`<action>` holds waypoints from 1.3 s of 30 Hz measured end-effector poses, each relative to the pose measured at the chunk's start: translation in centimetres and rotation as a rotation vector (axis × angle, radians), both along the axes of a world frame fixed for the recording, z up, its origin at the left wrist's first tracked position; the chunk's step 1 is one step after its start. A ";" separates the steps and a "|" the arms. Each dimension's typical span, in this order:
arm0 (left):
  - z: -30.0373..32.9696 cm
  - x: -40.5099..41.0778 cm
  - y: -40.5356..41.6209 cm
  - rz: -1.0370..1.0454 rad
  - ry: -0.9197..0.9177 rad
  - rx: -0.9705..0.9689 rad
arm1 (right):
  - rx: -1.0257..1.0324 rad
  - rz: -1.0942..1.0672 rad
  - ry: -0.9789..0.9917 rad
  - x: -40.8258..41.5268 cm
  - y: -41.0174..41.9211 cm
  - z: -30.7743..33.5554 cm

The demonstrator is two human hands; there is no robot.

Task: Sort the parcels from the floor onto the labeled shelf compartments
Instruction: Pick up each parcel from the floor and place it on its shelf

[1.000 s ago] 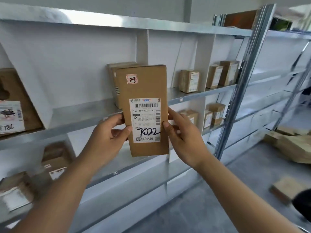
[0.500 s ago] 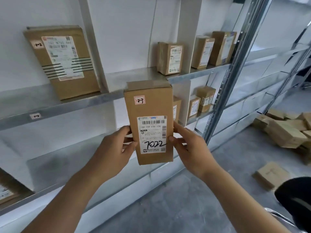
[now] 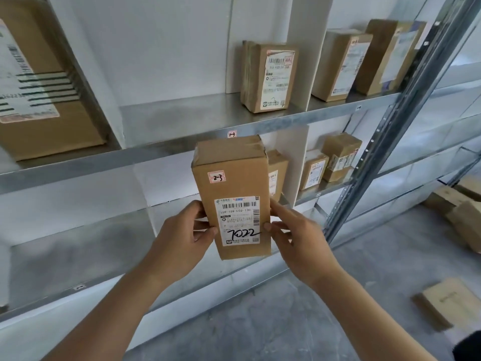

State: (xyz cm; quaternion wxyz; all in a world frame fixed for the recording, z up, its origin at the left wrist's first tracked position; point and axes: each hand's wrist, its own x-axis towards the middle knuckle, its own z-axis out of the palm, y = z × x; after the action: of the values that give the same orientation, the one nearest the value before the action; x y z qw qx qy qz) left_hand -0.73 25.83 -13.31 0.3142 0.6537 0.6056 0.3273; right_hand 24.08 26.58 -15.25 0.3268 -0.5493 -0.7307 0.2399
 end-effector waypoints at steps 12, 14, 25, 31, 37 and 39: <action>-9.3 8.4 1.5 0.480 -0.024 -0.003 | -0.124 0.288 -0.050 5.2 9.1 -9.2; -10.8 8.4 2.0 0.518 0.041 -0.013 | -0.130 0.310 -0.049 4.7 9.9 -10.4; -16.3 4.0 5.4 0.527 0.074 0.025 | -0.120 0.270 0.041 -0.1 13.6 -17.2; -17.8 1.7 6.7 0.504 0.053 0.033 | -0.155 0.254 0.108 -2.4 14.9 -19.1; -18.6 0.5 8.2 0.476 0.071 0.045 | -0.169 0.219 0.126 -3.6 15.8 -20.1; -18.9 0.3 8.5 0.471 0.066 0.052 | -0.177 0.210 0.130 -4.0 16.0 -20.3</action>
State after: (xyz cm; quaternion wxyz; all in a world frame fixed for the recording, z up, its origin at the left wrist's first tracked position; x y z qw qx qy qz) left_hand -0.46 34.33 -32.19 0.1923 0.5124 0.7429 0.3855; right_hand 20.10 42.60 -35.58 0.2969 -0.4798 -0.7376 0.3711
